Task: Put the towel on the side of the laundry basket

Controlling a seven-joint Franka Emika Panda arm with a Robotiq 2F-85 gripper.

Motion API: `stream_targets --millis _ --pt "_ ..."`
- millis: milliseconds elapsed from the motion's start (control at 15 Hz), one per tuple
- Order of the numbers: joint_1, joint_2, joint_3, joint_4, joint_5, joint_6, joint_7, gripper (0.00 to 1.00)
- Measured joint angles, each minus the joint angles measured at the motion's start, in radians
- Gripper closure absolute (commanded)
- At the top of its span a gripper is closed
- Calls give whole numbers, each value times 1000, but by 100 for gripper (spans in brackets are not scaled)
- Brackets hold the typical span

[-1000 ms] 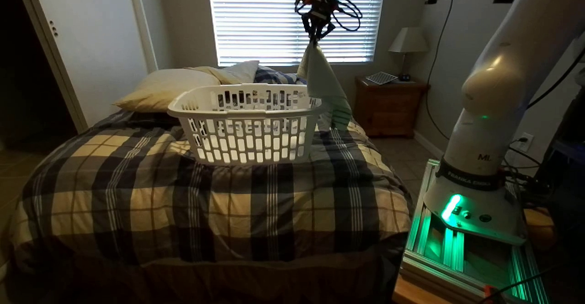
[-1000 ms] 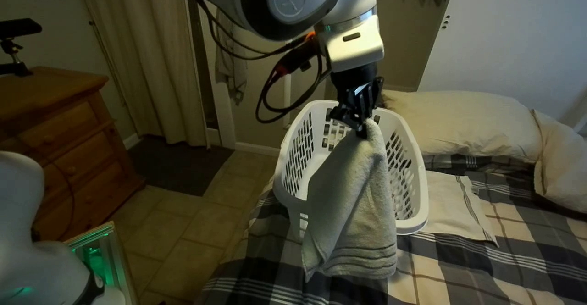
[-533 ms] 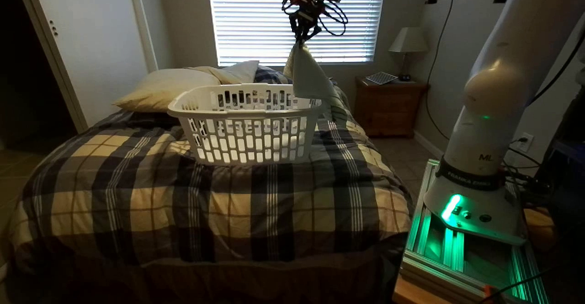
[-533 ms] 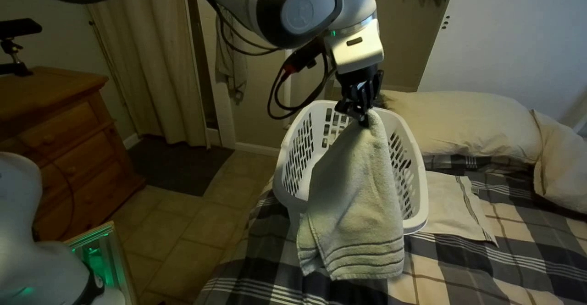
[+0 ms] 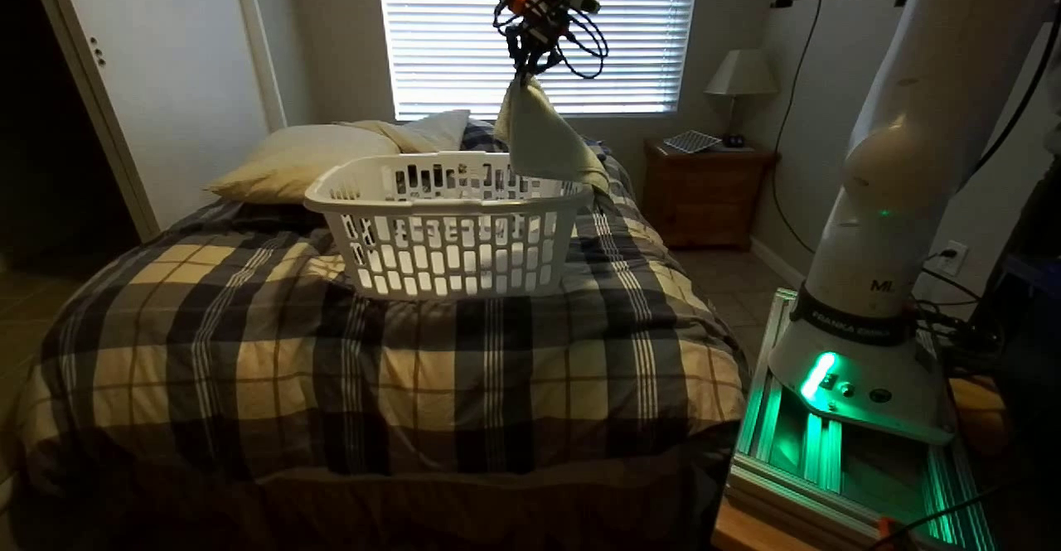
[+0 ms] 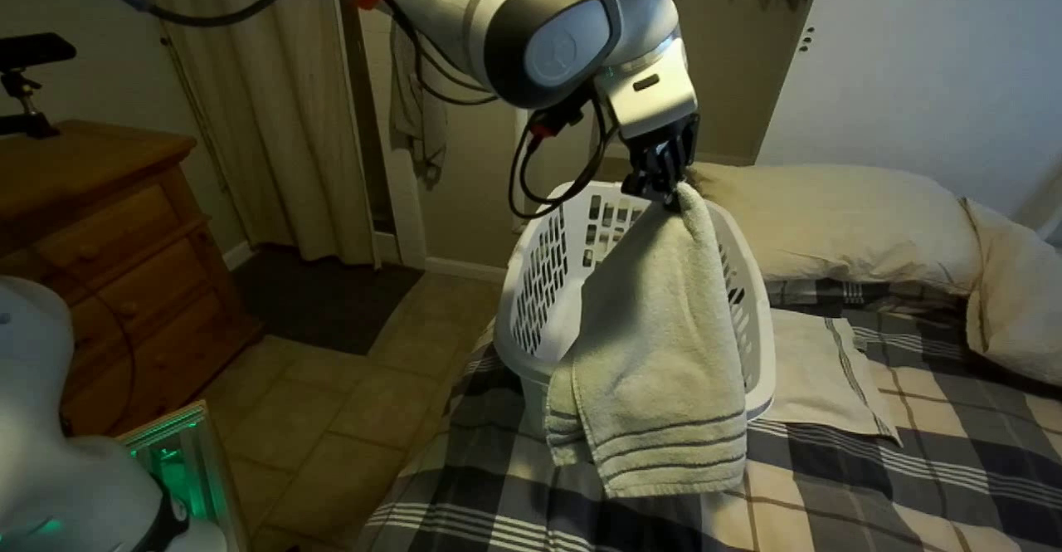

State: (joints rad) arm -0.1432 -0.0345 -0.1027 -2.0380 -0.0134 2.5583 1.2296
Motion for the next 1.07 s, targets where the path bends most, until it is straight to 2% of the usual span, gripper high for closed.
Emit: stream_targets --millis 867,933,1000,1067 --pt "8 66 -19 -1 0 6 0 96" --pt "8 68 -19 -1 0 8 0 89" --pt "9 71 -19 -1 0 8 0 64" --pt "10 75 -19 -1 1 8 0 64"
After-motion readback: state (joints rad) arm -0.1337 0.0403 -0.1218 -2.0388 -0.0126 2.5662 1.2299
